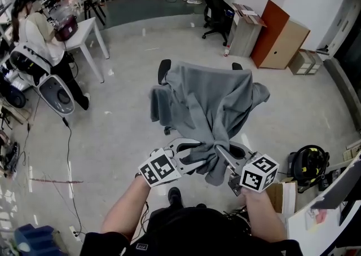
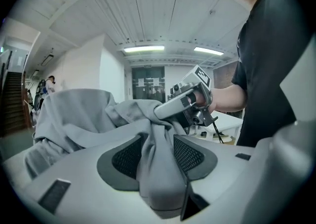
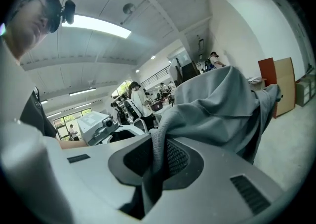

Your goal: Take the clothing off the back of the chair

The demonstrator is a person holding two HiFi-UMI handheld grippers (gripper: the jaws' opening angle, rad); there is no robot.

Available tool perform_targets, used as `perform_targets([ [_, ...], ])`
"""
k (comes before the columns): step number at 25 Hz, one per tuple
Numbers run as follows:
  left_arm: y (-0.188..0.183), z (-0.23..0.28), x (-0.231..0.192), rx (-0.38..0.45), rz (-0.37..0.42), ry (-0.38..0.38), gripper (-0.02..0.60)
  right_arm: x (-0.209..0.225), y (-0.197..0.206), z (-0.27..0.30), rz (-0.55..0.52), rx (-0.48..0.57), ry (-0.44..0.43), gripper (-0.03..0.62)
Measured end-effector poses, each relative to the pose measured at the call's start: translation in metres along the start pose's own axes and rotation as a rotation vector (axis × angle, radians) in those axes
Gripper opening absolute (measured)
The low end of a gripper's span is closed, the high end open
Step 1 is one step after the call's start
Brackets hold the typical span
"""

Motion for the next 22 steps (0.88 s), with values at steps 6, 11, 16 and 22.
perform_targets([
  [6,0.002,-0.009,-0.014,0.003,-0.017,-0.032,0.202,0.028,-0.013,-0.025,0.040,0.091,0.095,0.048],
  [11,0.016,-0.026,-0.059,0.000,-0.108,-0.156,0.202,0.058,-0.028,-0.050,0.065,0.172,0.208,0.048],
  [16,0.029,-0.055,-0.112,0.009,-0.188,-0.298,0.202,0.083,-0.049,-0.061,0.066,0.261,0.354,0.048],
  [22,0.035,-0.082,-0.168,-0.008,-0.173,-0.397,0.202,0.098,-0.071,-0.054,0.059,0.330,0.504,0.046],
])
Point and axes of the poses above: the fingertips, and each gripper's own axes: z forward along the fingers, x to its right, y out of its underside, the point moved 4 cm from there along -z, backward along the fingers, and after that the axes turned 12 degrees about -x, right-handed, at the moved point
